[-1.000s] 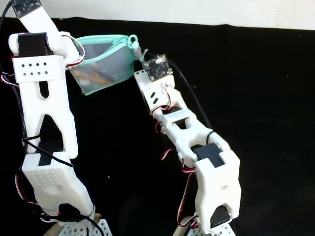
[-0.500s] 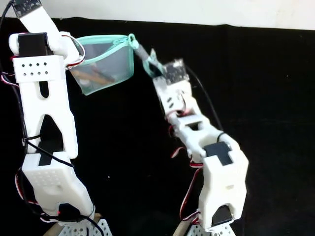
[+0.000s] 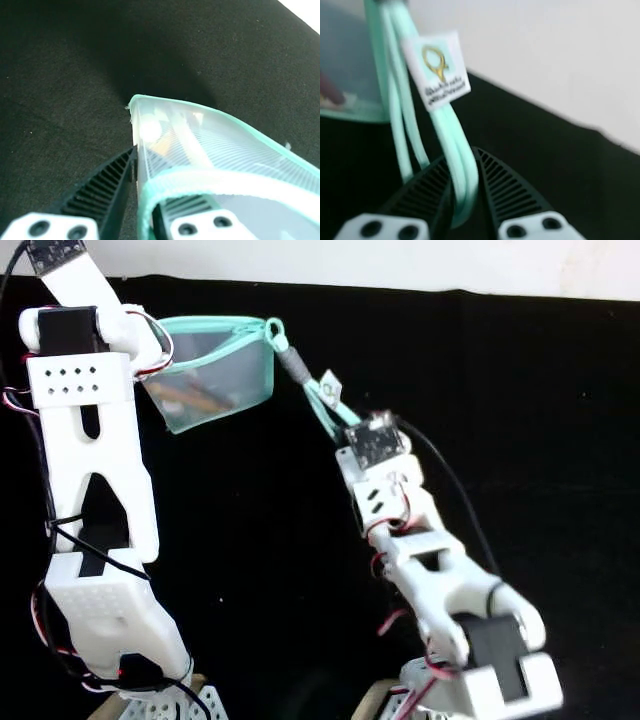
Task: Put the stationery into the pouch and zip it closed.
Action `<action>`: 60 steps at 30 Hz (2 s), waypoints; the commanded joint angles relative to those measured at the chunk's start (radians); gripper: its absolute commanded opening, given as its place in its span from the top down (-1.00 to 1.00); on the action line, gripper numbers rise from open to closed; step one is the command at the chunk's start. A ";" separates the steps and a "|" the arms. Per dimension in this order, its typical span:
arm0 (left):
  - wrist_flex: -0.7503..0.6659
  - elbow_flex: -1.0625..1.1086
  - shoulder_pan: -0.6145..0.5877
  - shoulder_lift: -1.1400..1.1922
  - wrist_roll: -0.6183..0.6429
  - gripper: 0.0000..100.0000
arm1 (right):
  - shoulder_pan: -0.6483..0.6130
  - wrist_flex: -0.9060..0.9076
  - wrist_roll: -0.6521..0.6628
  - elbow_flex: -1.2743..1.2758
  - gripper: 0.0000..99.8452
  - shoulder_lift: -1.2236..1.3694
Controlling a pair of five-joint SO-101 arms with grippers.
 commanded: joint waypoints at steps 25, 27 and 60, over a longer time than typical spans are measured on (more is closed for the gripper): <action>-0.018 0.002 -0.012 0.018 -0.008 0.99 | 0.022 0.162 0.210 -0.627 0.99 -0.236; -0.018 0.002 -0.012 0.018 -0.008 0.99 | 0.022 0.298 0.210 -0.736 0.99 -0.236; -0.018 -0.004 0.019 0.016 -0.071 0.99 | -0.242 1.682 0.003 -1.414 0.99 -0.236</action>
